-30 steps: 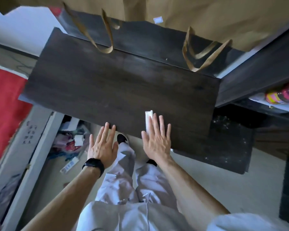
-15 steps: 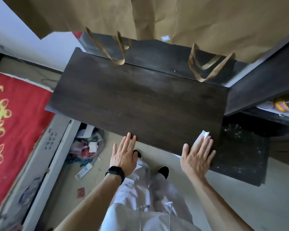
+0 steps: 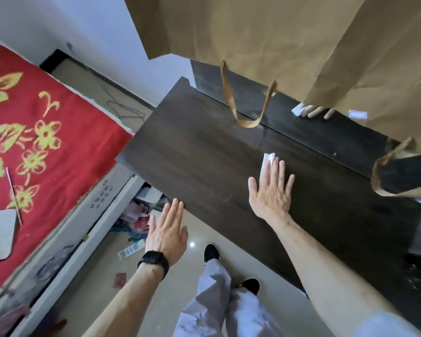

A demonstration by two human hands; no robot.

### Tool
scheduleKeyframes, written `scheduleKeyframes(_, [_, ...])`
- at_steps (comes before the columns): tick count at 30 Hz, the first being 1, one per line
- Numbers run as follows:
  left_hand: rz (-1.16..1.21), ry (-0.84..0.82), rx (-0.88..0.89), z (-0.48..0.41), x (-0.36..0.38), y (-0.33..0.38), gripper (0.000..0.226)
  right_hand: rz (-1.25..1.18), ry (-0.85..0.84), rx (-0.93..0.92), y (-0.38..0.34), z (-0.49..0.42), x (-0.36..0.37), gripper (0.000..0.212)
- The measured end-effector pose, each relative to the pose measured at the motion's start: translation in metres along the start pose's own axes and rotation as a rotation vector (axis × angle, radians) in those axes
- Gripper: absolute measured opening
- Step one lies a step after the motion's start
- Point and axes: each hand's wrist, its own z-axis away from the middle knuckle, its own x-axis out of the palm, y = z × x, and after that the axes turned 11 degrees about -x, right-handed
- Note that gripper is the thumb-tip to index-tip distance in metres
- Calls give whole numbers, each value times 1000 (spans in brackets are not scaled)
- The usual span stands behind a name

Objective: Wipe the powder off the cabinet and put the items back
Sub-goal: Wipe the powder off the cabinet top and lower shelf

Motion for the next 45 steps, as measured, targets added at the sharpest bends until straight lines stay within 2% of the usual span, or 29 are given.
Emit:
scheduleKeyframes(4, [23,4,62,-2,1,-15,68,27,-66,-280,-54,-29,5,70])
scheduleKeyframes(8, [88,7,13,-4,0,-28,69,42,-170,-608,-110,-2,23,66])
scheduleKeyframes(11, [72,-17,25,-3,2,-34,71,27,-185,-737,-129,36,35,64])
scheduleKeyframes(13, [68,-8,65,-1,4,-31,71,50,-178,-759,-122,60,38,67])
scheduleKeyframes(15, [54,-7,123,4,6,-22,71,39,-161,-660,-101,86,36,66])
scheduleKeyframes(18, [27,3,220,15,14,2,70,-14,-94,-341,-58,131,31,64])
scheduleKeyframes(25, [-129,-27,581,58,43,78,64,-73,5,387,39,241,21,67])
scheduleKeyframes(29, [-196,-49,706,102,71,131,61,-98,122,596,84,276,14,65])
scheduleKeyframes(32, [-207,-36,717,144,91,176,61,-154,215,647,107,290,11,63])
scheduleKeyframes(38, [-149,-33,548,209,137,249,62,-521,469,527,128,304,21,52])
scheduleKeyframes(43, [-253,13,534,228,145,273,60,-631,514,336,159,333,26,52])
scheduleKeyframes(45, [-280,35,557,226,145,283,59,-745,518,379,170,335,24,48])
